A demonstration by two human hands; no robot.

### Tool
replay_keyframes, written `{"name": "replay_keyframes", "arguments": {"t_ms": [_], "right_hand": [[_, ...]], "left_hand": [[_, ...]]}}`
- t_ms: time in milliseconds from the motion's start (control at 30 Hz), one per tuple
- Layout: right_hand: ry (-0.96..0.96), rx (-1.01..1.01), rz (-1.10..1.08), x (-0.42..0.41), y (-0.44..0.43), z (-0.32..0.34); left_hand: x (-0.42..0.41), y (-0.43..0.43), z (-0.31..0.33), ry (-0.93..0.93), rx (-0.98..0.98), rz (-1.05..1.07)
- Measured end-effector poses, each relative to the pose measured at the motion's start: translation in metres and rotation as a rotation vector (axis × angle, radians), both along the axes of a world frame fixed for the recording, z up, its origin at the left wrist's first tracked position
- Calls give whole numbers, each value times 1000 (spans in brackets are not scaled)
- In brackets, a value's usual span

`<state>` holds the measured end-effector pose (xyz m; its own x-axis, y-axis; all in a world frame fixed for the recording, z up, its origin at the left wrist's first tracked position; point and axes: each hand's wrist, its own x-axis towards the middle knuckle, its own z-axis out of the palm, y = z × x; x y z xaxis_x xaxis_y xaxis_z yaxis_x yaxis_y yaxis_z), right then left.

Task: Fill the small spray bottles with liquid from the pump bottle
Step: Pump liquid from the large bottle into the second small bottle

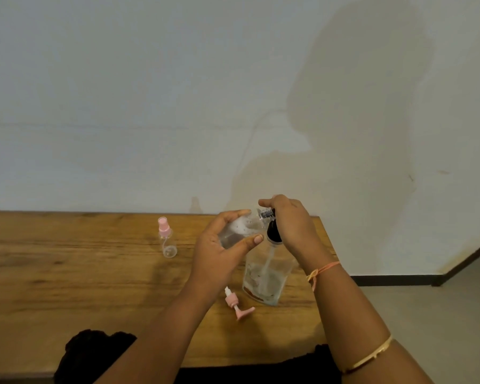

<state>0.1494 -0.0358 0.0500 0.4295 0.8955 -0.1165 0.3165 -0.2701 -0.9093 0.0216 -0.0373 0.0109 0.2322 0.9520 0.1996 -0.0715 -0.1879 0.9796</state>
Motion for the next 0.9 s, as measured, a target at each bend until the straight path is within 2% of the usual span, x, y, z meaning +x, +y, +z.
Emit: {"name": "replay_keyframes", "arguments": {"t_ms": [233, 367, 733, 900], "right_hand": [[-19, 36, -49, -10, -6, -6], [42, 106, -47, -7, -2, -3], [8, 55, -37, -7, -5, -9], [56, 85, -28, -7, 0, -3]], "left_hand": [[1, 1, -3, 25, -7, 13], [0, -3, 1, -17, -8, 11], [0, 1, -2, 46, 5, 16], [0, 0, 1, -5, -6, 28]]}}
